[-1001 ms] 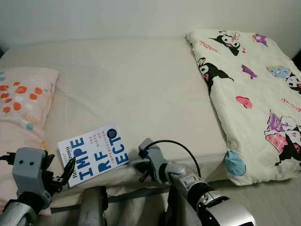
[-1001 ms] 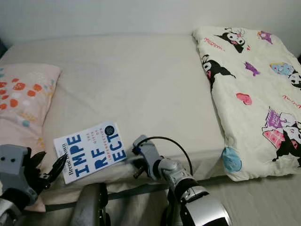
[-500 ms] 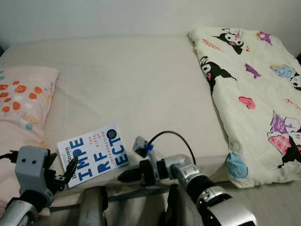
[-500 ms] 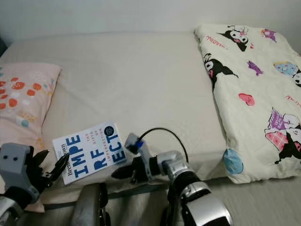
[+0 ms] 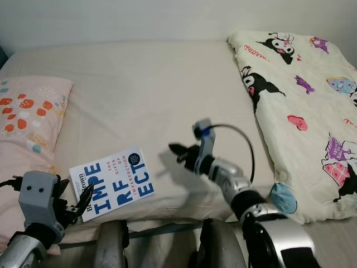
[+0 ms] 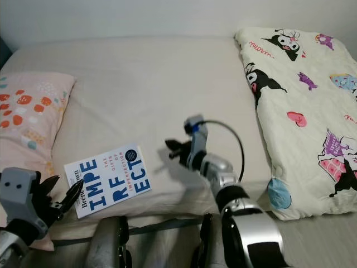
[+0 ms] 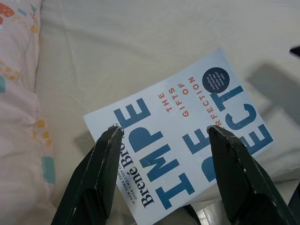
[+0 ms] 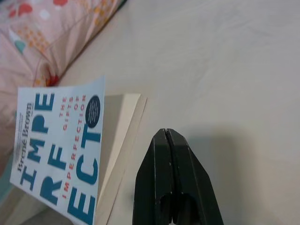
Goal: Clean up the room
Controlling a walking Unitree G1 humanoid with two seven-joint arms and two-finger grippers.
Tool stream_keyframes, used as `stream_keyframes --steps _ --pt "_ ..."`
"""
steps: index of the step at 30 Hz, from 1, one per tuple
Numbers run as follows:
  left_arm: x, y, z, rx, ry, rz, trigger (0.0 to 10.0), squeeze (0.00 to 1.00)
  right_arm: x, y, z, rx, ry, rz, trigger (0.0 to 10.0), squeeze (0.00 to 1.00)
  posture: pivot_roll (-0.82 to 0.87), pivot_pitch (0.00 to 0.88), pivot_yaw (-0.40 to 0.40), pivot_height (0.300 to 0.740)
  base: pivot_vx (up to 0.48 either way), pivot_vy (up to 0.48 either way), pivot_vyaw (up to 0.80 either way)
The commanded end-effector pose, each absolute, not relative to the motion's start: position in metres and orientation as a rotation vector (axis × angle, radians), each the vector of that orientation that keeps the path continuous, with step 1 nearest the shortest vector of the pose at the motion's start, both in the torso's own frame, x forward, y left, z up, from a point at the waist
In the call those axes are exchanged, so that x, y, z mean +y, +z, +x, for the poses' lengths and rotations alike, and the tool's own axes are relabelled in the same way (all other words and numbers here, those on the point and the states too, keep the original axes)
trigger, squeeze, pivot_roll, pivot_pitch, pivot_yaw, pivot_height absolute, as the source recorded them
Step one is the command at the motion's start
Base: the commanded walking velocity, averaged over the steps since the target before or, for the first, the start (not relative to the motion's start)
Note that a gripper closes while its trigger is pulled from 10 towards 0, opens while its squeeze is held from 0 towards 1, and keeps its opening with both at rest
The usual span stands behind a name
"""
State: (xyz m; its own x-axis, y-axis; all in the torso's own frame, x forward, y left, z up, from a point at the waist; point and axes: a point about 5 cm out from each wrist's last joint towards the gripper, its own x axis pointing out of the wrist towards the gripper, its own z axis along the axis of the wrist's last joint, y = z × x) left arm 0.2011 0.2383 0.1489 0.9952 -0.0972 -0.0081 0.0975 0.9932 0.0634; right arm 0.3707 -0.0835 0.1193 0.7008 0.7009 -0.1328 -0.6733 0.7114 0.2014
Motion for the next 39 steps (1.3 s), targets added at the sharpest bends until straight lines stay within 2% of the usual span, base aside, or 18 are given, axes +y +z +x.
stream_keyframes --steps 1,9,11,14,16,20,25,27,30,32,34,38,39 --pt "0.242 0.144 0.198 0.045 -0.095 0.073 10.0 0.00 -0.078 0.106 0.364 0.269 0.781 0.150 0.0 0.00 0.23 0.283 -0.097 0.591 0.000 0.000 0.00" --pt "0.242 0.147 0.195 0.041 -0.094 0.082 10.0 0.00 -0.059 0.092 0.356 0.338 0.763 0.176 0.0 0.00 0.25 0.300 -0.107 0.591 0.000 0.000 0.00" --pt "0.241 0.149 0.194 0.036 -0.098 0.083 10.0 0.00 -0.055 0.089 0.354 0.361 0.750 0.210 2.1 0.00 0.26 0.305 -0.112 0.591 0.000 0.000 0.00" --pt "0.240 0.151 0.193 0.030 -0.104 0.083 10.0 0.00 -0.052 0.088 0.353 0.375 0.747 0.243 2.5 0.00 0.26 0.307 -0.113 0.591 0.000 0.000 0.00" --pt "0.239 0.152 0.193 0.029 -0.112 0.082 10.0 0.00 -0.050 0.088 0.353 0.393 0.745 0.284 3.6 0.00 0.27 0.311 -0.113 0.591 0.000 0.000 0.00" --pt "0.238 0.152 0.193 0.033 -0.126 0.082 10.0 0.00 -0.050 0.084 0.352 0.432 0.705 0.327 4.2 0.00 0.27 0.315 -0.112 0.591 0.000 0.000 0.00" --pt "0.238 0.152 0.192 0.036 -0.127 0.082 10.0 0.00 -0.050 0.082 0.350 0.450 0.702 0.352 4.4 0.00 0.27 0.317 -0.110 0.591 0.000 0.000 0.00" --pt "0.238 0.152 0.192 0.039 -0.130 0.083 10.0 0.00 -0.048 0.077 0.347 0.484 0.703 0.372 5.4 0.00 0.27 0.318 -0.108 0.591 0.000 0.000 0.00" --pt "0.238 0.152 0.192 0.040 -0.131 0.084 10.0 0.00 -0.048 0.076 0.346 0.500 0.704 0.380 5.4 0.00 0.27 0.320 -0.107 0.591 0.000 0.000 0.00" --pt "0.238 0.152 0.192 0.044 -0.131 0.084 10.0 0.00 -0.044 0.070 0.341 0.552 0.724 0.396 7.1 0.00 0.27 0.320 -0.105 0.591 0.000 0.000 0.00" --pt "0.238 0.152 0.192 0.045 -0.131 0.085 10.0 0.00 -0.043 0.067 0.339 0.574 0.733 0.401 7.1 0.00 0.27 0.320 -0.105 0.591 0.000 0.000 0.00" --pt "0.239 0.152 0.191 0.048 -0.130 0.084 10.0 0.00 -0.038 0.059 0.330 0.658 0.761 0.403 8.4 0.00 0.27 0.320 -0.108 0.591 0.000 0.000 0.00" --pt "0.239 0.152 0.191 0.048 -0.130 0.084 10.0 0.00 -0.037 0.058 0.329 0.665 0.762 0.415 8.4 0.00 0.27 0.320 -0.108 0.591 0.000 0.000 0.00"
